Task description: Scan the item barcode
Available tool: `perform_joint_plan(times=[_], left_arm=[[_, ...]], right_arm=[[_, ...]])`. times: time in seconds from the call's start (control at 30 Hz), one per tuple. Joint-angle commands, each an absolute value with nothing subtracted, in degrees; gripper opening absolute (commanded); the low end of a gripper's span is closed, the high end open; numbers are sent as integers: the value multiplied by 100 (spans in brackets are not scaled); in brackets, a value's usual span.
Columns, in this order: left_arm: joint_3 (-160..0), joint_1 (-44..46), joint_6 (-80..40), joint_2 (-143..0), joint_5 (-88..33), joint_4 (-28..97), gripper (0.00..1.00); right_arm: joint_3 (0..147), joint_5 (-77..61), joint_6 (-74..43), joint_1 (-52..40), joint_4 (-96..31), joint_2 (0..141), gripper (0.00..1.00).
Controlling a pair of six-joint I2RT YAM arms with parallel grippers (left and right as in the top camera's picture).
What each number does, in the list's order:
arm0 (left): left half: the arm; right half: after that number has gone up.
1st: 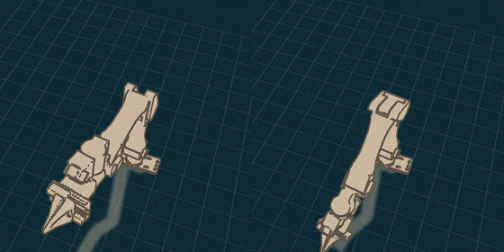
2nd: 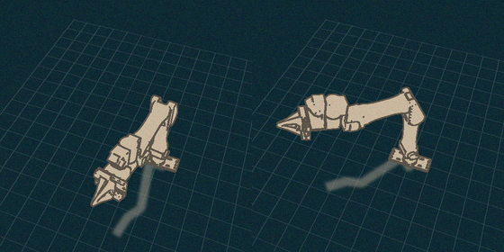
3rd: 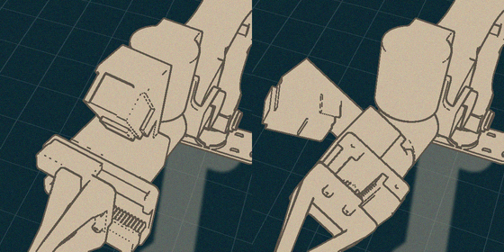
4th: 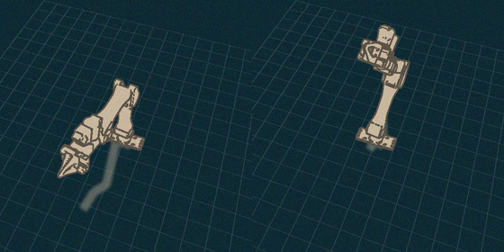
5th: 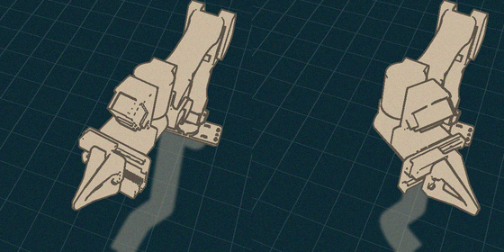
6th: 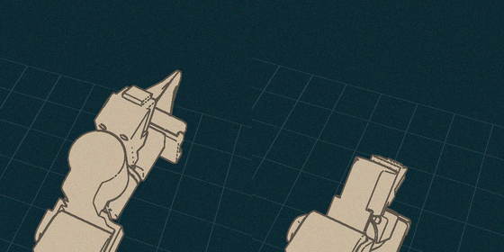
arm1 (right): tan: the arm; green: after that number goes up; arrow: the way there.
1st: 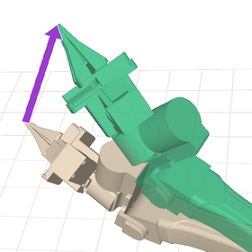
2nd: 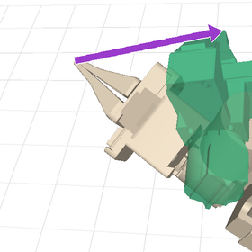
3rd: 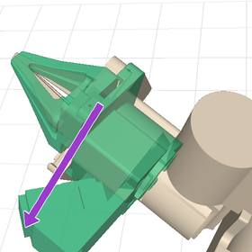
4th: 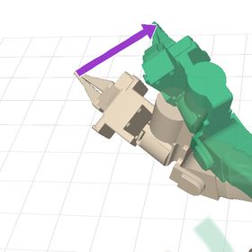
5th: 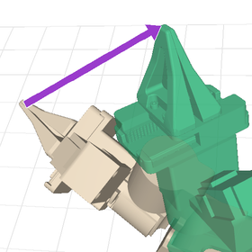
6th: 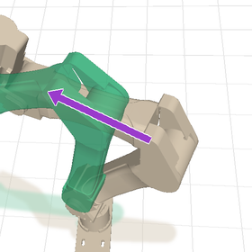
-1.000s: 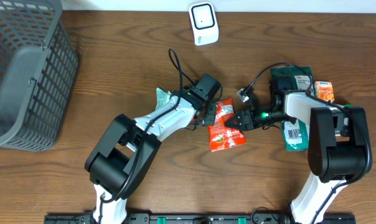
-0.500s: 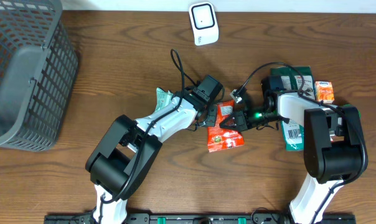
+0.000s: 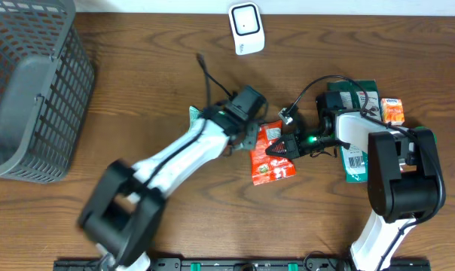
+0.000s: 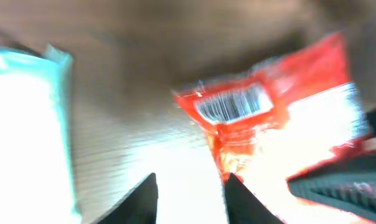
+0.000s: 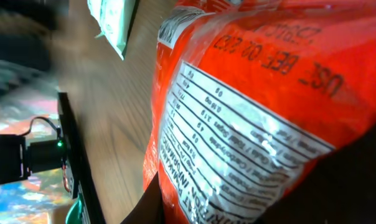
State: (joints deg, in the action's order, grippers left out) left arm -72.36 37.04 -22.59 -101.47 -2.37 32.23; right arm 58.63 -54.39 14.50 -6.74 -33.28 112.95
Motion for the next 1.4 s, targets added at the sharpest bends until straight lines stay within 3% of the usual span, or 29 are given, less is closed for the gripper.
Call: perform_joint_plan(times=[0.0,0.1,0.37,0.53,0.7,0.77,0.9,1.07,1.37], left_arm=[[-7317,3371,-2257,-9338,250,3413,46],[-7314,2978,-2259,-8823,331,3612,55],[-7314,1649,-2300,-8066,325,4034,68],[-7312,976,-2281,-8136,325,4241,72],[-7299,574,-2281,-8189,327,4244,78],[-7299,454,-2281,-8193,327,4327,87],[-7299,408,-2281,-8193,327,4453,87],[-7299,408,-2281,-8193,327,4453,88],[-7299,408,-2281,-8193,327,4453,88]], right_arm=[[5857,-5022,1474,-755,-3457,10739,1],[5857,-4386,1402,-770,-3636,10235,1],[5988,-3463,1125,-1092,-4049,8965,1],[6390,-3426,1907,-1564,-4757,8726,1],[6539,-2530,2434,-2285,-4934,8729,1],[6539,-1876,2447,-2617,-4880,8731,1],[6716,-1216,1953,-2930,-4936,8731,1],[7824,-1026,1809,-2891,-5789,8733,1],[11570,-14,1363,-2882,-8025,9349,1]])
